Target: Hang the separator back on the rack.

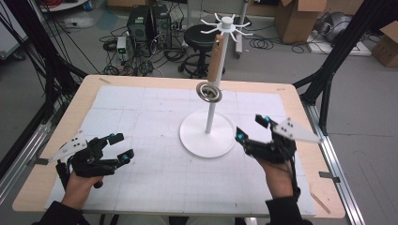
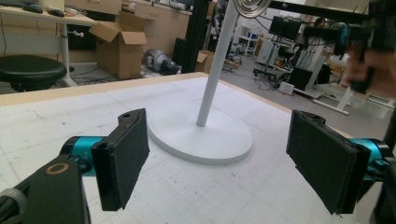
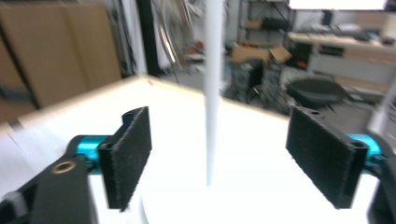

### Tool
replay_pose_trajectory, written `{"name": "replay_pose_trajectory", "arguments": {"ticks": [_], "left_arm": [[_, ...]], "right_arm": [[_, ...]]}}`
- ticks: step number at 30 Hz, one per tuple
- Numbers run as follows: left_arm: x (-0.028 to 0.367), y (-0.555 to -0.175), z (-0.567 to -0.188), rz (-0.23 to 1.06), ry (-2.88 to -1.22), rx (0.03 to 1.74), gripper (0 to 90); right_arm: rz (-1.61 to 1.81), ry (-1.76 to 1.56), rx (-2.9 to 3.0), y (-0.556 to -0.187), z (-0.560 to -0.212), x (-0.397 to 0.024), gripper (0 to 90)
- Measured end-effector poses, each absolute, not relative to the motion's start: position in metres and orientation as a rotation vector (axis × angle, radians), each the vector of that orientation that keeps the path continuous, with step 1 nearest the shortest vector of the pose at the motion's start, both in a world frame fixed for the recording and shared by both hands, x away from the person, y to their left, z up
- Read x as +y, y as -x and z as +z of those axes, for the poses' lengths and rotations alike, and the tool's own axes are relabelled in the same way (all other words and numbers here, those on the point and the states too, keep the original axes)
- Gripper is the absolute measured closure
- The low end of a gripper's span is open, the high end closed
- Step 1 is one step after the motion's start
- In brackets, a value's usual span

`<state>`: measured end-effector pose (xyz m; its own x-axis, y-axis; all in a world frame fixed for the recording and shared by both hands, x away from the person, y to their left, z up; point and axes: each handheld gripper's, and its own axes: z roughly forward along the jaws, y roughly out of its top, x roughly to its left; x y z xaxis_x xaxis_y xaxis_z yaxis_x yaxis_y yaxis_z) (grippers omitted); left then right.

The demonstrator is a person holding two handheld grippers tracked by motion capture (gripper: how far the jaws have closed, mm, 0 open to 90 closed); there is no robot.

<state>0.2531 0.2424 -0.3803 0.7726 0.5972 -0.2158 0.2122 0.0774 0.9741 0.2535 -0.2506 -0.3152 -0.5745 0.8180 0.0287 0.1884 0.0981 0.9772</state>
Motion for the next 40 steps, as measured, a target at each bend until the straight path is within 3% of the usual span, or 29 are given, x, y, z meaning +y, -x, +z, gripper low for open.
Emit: {"name": "replay_pose_trajectory", "arguments": {"ticks": [2,3,8,40], "left_arm": [[0.243,-0.254,-0.38,0.33,-1.496,0.691,21.5],[0.243,-0.254,-0.381,0.335,-1.499,0.692,21.5],[0.242,-0.253,-0.382,0.344,-1.502,0.688,21.5],[0.246,-0.253,-0.386,0.354,-1.502,0.705,21.6]], "right_arm": [[1.5,-1.005,1.837,-0.248,-0.327,-0.257,19.5],[1.487,-1.046,1.836,-0.237,-0.351,-0.27,17.4],[1.448,-1.083,1.826,-0.224,-0.379,-0.287,16.8],[1.502,-1.083,1.765,-0.217,-0.377,-0.291,16.6]]}}
